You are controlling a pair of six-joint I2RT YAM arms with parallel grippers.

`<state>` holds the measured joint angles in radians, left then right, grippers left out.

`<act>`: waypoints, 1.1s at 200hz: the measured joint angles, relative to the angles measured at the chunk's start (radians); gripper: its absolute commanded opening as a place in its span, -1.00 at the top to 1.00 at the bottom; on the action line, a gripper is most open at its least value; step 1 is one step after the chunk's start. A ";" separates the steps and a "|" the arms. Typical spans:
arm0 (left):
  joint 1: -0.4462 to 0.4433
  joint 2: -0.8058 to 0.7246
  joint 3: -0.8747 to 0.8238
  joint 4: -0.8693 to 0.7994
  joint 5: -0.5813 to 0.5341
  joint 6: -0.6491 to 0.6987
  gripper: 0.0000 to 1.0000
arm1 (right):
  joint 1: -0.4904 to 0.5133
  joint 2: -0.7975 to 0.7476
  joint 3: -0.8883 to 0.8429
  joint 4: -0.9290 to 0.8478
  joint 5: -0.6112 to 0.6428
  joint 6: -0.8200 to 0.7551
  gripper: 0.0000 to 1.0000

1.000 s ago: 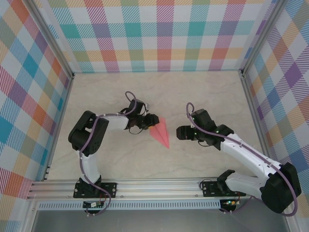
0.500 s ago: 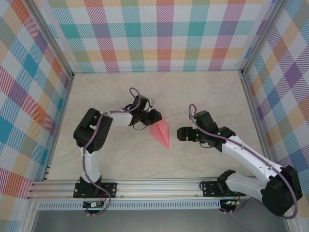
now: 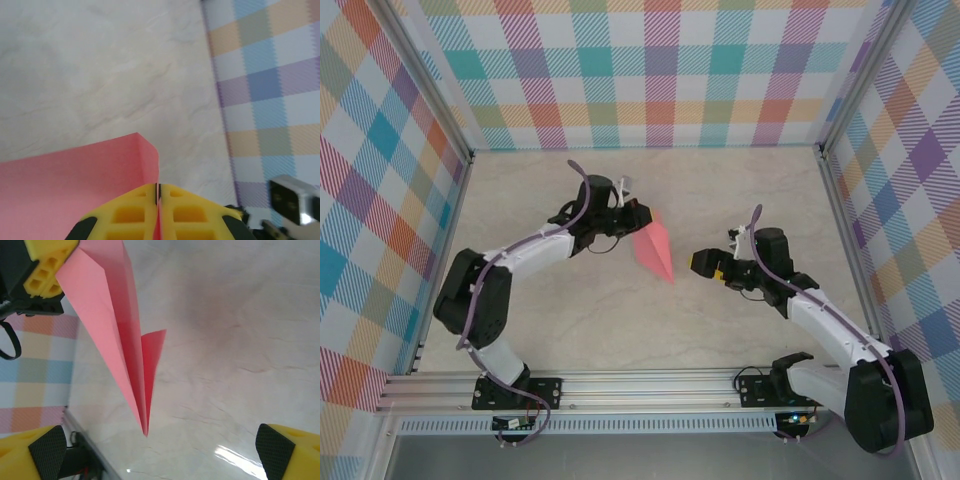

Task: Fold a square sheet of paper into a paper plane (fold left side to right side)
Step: Turn over the paper at the center of the table.

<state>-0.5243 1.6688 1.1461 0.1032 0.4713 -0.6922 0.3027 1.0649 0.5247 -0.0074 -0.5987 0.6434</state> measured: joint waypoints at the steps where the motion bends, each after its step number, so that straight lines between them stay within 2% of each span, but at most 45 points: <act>1: 0.000 -0.003 0.002 0.000 0.000 0.000 0.92 | 0.000 0.000 0.000 0.005 -0.004 0.001 -0.99; 46: 0.000 -0.138 0.046 0.032 0.025 -0.031 0.91 | 0.000 0.119 0.032 0.277 -0.232 0.082 -1.00; 84: 0.000 -0.193 0.022 0.051 0.063 -0.057 0.90 | 0.040 0.187 0.070 0.414 -0.314 0.128 -0.95; 110: 0.000 -0.200 0.019 0.068 0.098 -0.078 0.90 | 0.074 0.237 0.126 0.500 -0.350 0.158 -0.61; 130: 0.000 -0.200 0.016 0.082 0.123 -0.090 0.90 | 0.089 0.281 0.154 0.566 -0.366 0.195 -0.22; 152: -0.001 -0.200 0.014 0.084 0.144 -0.097 0.87 | 0.097 0.294 0.165 0.597 -0.372 0.221 0.10; 164: -0.002 -0.200 0.014 0.081 0.148 -0.090 0.77 | 0.098 0.288 0.168 0.604 -0.372 0.218 0.32; 188: -0.004 -0.206 0.014 0.047 0.141 -0.055 0.43 | 0.099 0.268 0.169 0.589 -0.372 0.207 0.68; 206: -0.004 -0.231 0.010 -0.006 0.113 -0.013 0.10 | 0.103 0.240 0.171 0.531 -0.369 0.166 0.76; 220: -0.005 -0.265 0.010 -0.065 0.069 0.029 -0.06 | 0.108 0.205 0.181 0.425 -0.348 0.102 0.77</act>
<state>-0.5289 1.4040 1.1557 0.0383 0.5400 -0.6636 0.4107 1.2697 0.7055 0.4175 -0.9463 0.7452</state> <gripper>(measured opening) 0.473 0.120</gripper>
